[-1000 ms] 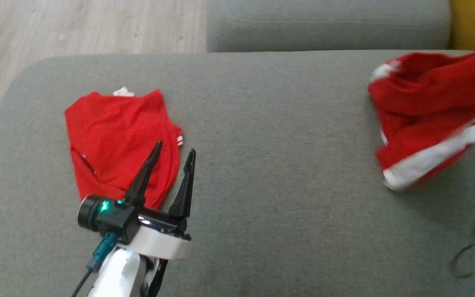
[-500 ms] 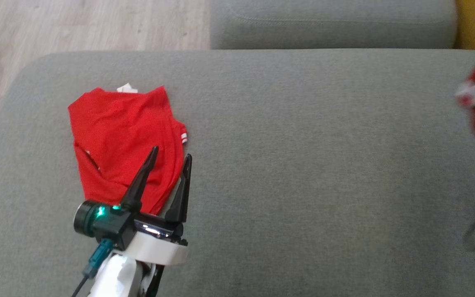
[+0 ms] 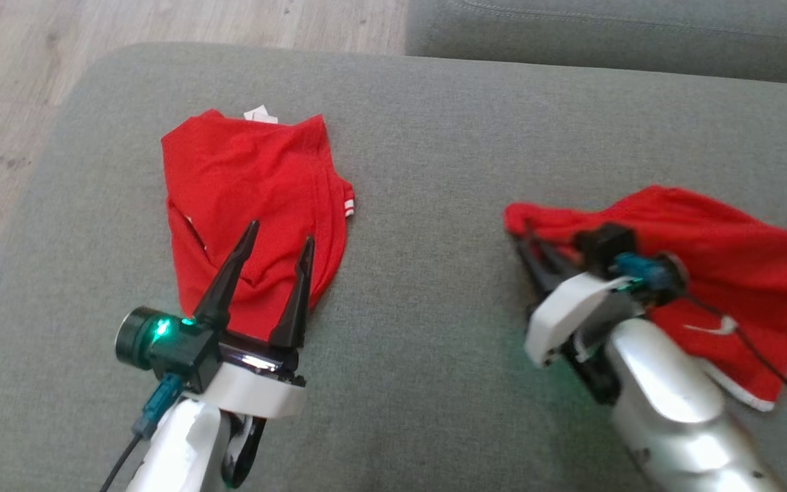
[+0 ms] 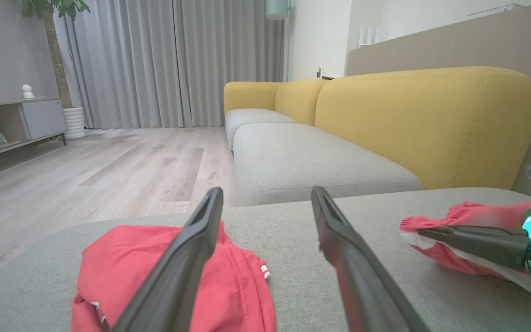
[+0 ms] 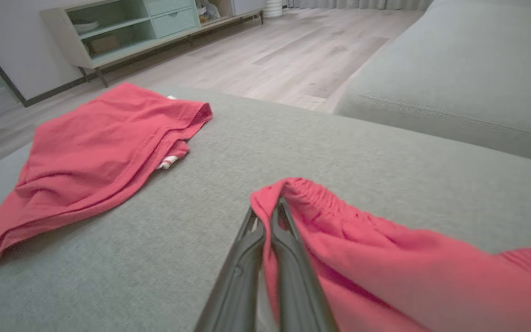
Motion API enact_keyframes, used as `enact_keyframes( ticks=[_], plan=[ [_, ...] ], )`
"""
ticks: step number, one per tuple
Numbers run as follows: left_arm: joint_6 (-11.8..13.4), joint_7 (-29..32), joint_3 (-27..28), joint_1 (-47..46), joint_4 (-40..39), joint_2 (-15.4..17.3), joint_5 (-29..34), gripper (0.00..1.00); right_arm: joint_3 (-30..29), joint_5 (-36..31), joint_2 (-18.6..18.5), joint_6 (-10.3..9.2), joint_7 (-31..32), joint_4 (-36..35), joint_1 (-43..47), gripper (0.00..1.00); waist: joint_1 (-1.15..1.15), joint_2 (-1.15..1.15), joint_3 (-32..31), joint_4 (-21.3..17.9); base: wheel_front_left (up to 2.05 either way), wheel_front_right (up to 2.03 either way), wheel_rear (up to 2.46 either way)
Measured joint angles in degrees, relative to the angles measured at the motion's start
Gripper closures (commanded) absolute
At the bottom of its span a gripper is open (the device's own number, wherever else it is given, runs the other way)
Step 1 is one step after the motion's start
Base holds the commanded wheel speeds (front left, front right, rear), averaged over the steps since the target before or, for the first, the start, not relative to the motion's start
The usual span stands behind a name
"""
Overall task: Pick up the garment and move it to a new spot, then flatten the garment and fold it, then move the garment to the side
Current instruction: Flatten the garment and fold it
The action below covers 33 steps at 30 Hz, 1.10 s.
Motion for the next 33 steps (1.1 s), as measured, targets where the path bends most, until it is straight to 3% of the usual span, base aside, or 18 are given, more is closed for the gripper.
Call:
enact_keyframes(
  ticks=[2,3,4,13,22,27,33],
  plan=[
    [0.00,0.00,0.00,-0.01,0.20,0.13,0.00,0.00,2.45,0.82,0.81,0.00,-0.92,2.85,-1.24,1.00,0.00,0.00,0.23,0.12,0.00,0.00,0.00],
    [0.00,0.00,0.00,0.00,0.32,0.16,0.00,0.00,3.19,1.11,1.07,0.00,-1.44,4.16,-1.87,0.27,0.00,0.00,0.26,0.07,0.00,0.00,0.00],
    [0.00,0.00,0.00,0.00,0.43,0.19,0.00,0.00,3.70,1.29,1.24,0.00,-2.00,5.53,-2.54,0.00,0.00,0.00,0.26,-0.03,0.00,0.00,0.00],
    [0.10,0.00,0.20,0.03,0.31,0.15,0.00,0.00,4.74,3.92,2.05,0.00,-4.92,12.06,-4.77,0.00,0.00,0.00,-0.93,-3.21,0.00,0.00,0.00],
    [0.58,0.00,0.83,0.87,-0.18,0.00,-0.10,0.00,1.00,7.16,0.34,0.00,-7.14,8.86,-3.14,0.00,0.00,0.00,-3.39,-7.94,0.00,0.00,0.00],
    [0.83,0.00,1.85,2.14,-0.31,-0.19,-0.18,0.00,-6.42,7.37,-1.18,0.00,-9.06,2.50,1.85,0.00,-0.01,0.00,-4.74,-11.44,0.00,0.00,0.00],
    [1.02,0.00,2.99,3.70,-0.29,-0.99,-1.10,0.00,-20.06,-0.94,1.11,0.00,-10.15,-9.82,14.95,0.00,-0.01,0.00,-6.45,-16.35,0.00,0.00,0.00]
  ],
)
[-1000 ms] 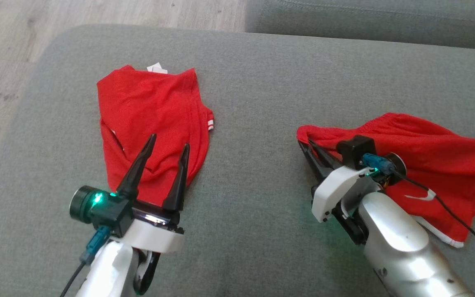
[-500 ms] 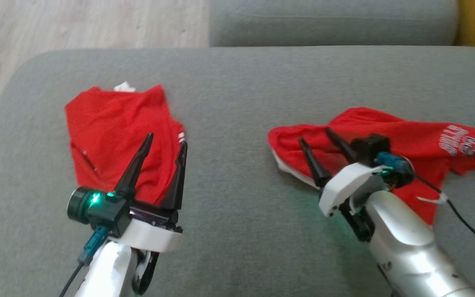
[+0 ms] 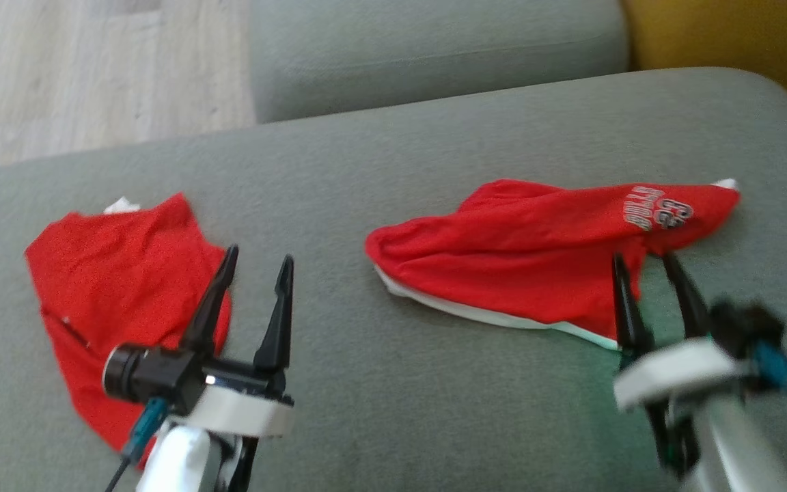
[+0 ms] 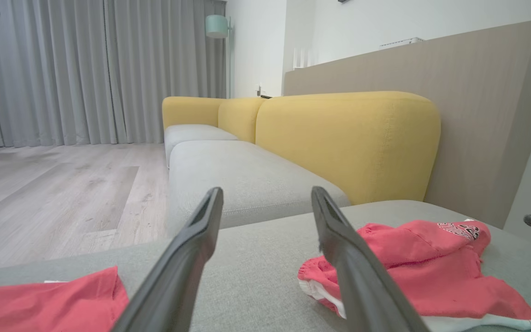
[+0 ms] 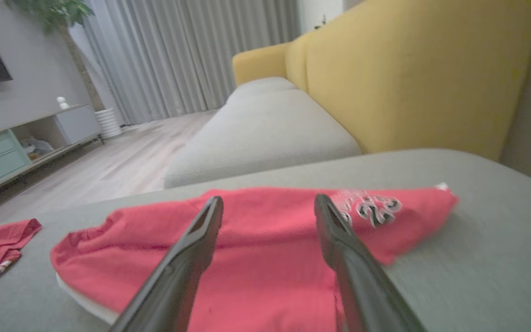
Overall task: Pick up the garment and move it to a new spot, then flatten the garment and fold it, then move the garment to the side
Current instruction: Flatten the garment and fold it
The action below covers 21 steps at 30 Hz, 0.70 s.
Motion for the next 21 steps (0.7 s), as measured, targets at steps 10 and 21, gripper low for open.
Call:
enact_keyframes(
  ticks=[10,21],
  plan=[
    [-0.52,0.00,1.16,2.72,1.11,-0.24,0.12,0.00,-3.64,-3.99,2.76,0.00,-0.01,-7.33,10.76,0.00,0.00,0.00,-1.12,-4.14,0.00,0.00,0.00],
    [-1.04,0.00,1.33,2.56,2.01,-0.23,0.71,0.00,-3.76,-3.52,2.92,0.00,4.48,-1.57,10.42,0.00,0.01,0.00,1.01,-3.47,0.00,0.00,0.00]
  ],
)
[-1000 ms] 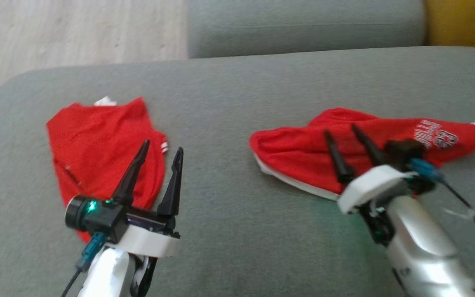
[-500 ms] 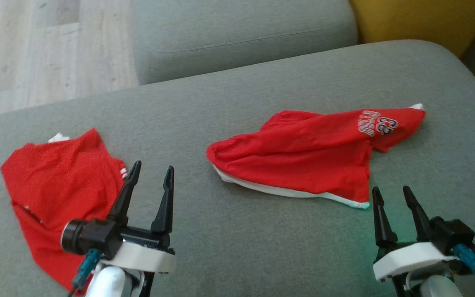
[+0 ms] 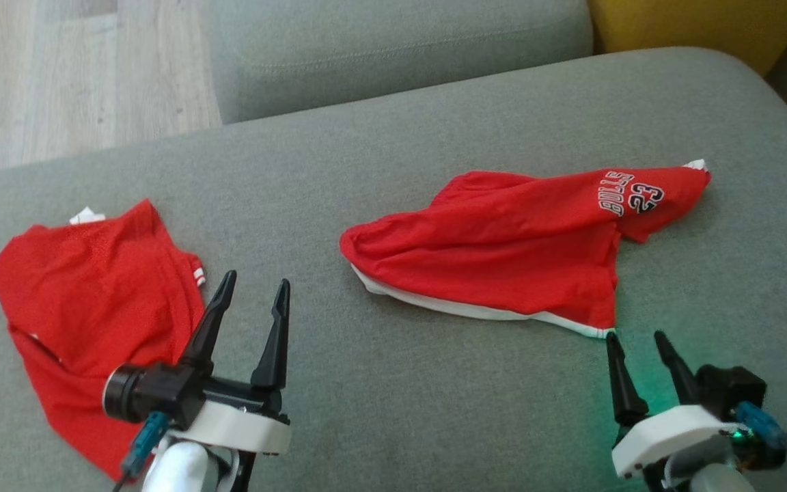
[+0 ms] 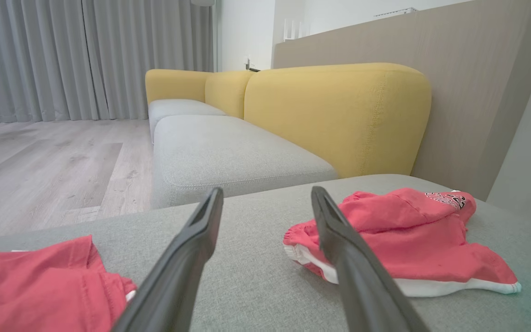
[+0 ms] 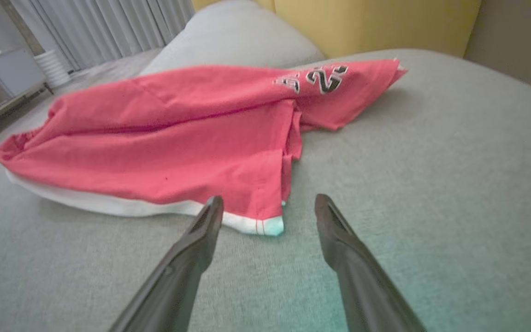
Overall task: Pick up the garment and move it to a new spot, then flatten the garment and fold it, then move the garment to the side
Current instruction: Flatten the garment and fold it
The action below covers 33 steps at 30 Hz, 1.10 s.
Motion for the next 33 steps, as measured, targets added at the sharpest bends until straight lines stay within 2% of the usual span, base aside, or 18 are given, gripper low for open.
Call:
enact_keyframes(
  ticks=[7,16,17,18,19,24,29,33],
  plan=[
    [-0.49,0.00,-0.60,-2.00,0.82,0.10,0.47,0.00,0.21,3.91,0.02,0.00,1.80,7.02,-4.88,0.00,0.00,0.00,2.25,1.24,0.00,0.00,0.00],
    [-0.91,0.00,-0.66,-3.47,1.53,0.59,0.47,0.00,0.80,3.83,0.02,0.00,1.77,15.10,-9.20,0.00,0.00,0.00,3.75,2.80,0.00,0.00,0.00],
    [-0.91,0.00,-0.66,-3.48,1.65,0.59,0.47,0.00,0.83,3.85,0.02,0.00,1.67,15.64,-9.44,0.04,0.01,0.00,3.71,2.84,0.00,0.00,0.00],
    [-0.91,0.00,-0.66,-3.48,1.74,0.60,0.47,0.00,0.92,3.87,0.02,0.00,1.46,16.17,-9.81,0.62,0.00,0.00,3.64,2.83,0.00,0.00,0.00],
    [-0.91,0.00,-0.65,-3.48,1.77,0.63,0.47,0.00,0.97,3.88,0.01,0.00,1.31,16.48,-10.15,1.00,0.00,0.00,3.58,2.79,0.00,0.00,0.00],
    [-0.90,0.00,-0.56,-3.47,2.23,0.87,0.47,0.00,0.67,3.21,0.05,0.00,0.40,17.18,-10.95,1.00,0.00,0.00,3.04,2.09,0.00,0.00,0.00],
    [-0.91,0.00,-0.80,-3.47,2.96,1.15,0.47,0.00,-3.25,0.19,0.05,0.00,0.19,15.92,-10.94,1.00,0.00,0.00,2.39,0.44,0.00,0.00,0.00],
    [-0.94,0.32,-4.53,-3.76,5.17,1.85,0.40,0.00,-7.03,-0.91,0.05,0.00,1.30,13.17,-10.81,1.00,0.00,0.00,2.58,-1.08,0.00,0.00,0.00]
  ],
)
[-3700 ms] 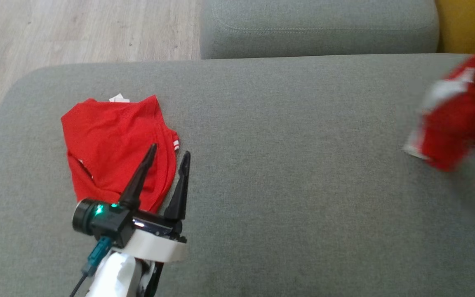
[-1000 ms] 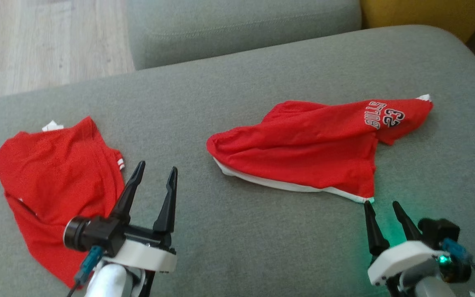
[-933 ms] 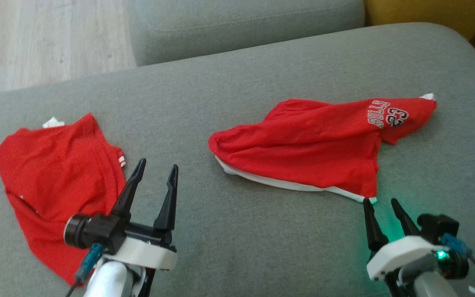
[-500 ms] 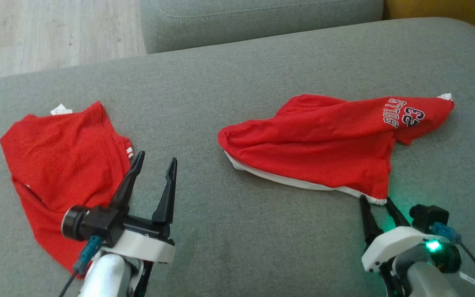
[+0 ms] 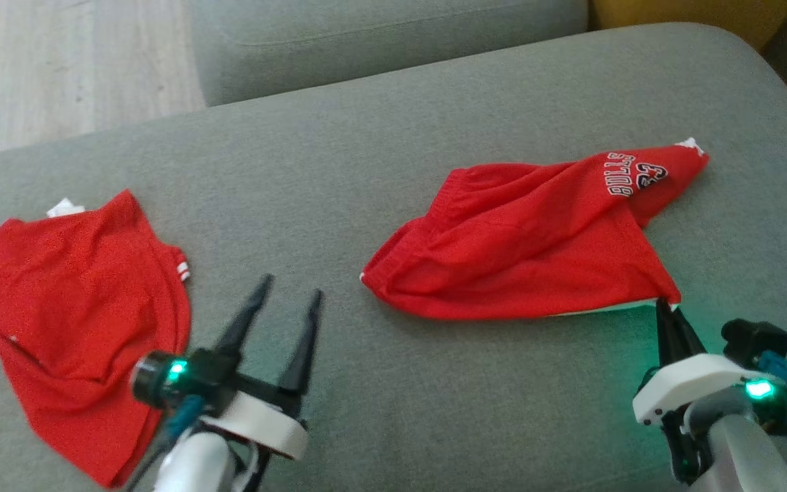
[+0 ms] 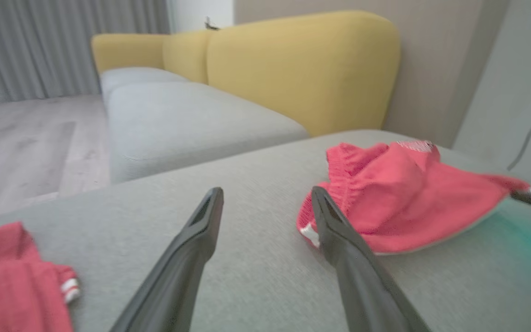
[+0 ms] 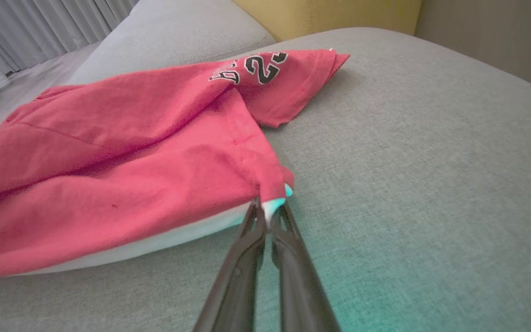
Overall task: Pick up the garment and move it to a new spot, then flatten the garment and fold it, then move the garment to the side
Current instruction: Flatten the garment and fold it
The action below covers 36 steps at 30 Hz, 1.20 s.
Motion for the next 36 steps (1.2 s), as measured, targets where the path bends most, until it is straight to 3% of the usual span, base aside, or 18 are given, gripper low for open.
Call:
enact_keyframes(
  ticks=[12,17,25,36],
  plan=[
    [-0.49,3.22,-23.42,-11.37,11.17,6.45,-4.05,0.00,2.00,0.86,0.01,0.00,4.09,-6.39,-0.01,1.00,0.00,0.00,3.67,-3.77,0.00,0.00,0.00],
    [-0.44,2.26,-25.86,-16.96,17.52,8.16,-0.86,0.00,2.79,1.45,0.02,0.00,4.36,-7.24,-0.10,1.00,0.01,0.00,5.24,-4.84,0.00,0.00,0.00],
    [-0.40,0.14,-28.58,-21.58,21.52,6.99,2.11,0.00,3.57,1.86,0.02,0.00,4.52,-7.98,-0.11,1.00,0.00,0.00,6.32,-5.84,0.00,0.00,0.00],
    [-0.48,0.09,-30.84,-24.01,20.27,6.90,2.53,0.00,4.26,3.30,0.02,0.00,4.50,-8.95,-0.26,1.00,0.00,0.00,7.45,-6.34,0.00,0.00,0.00]
  ],
)
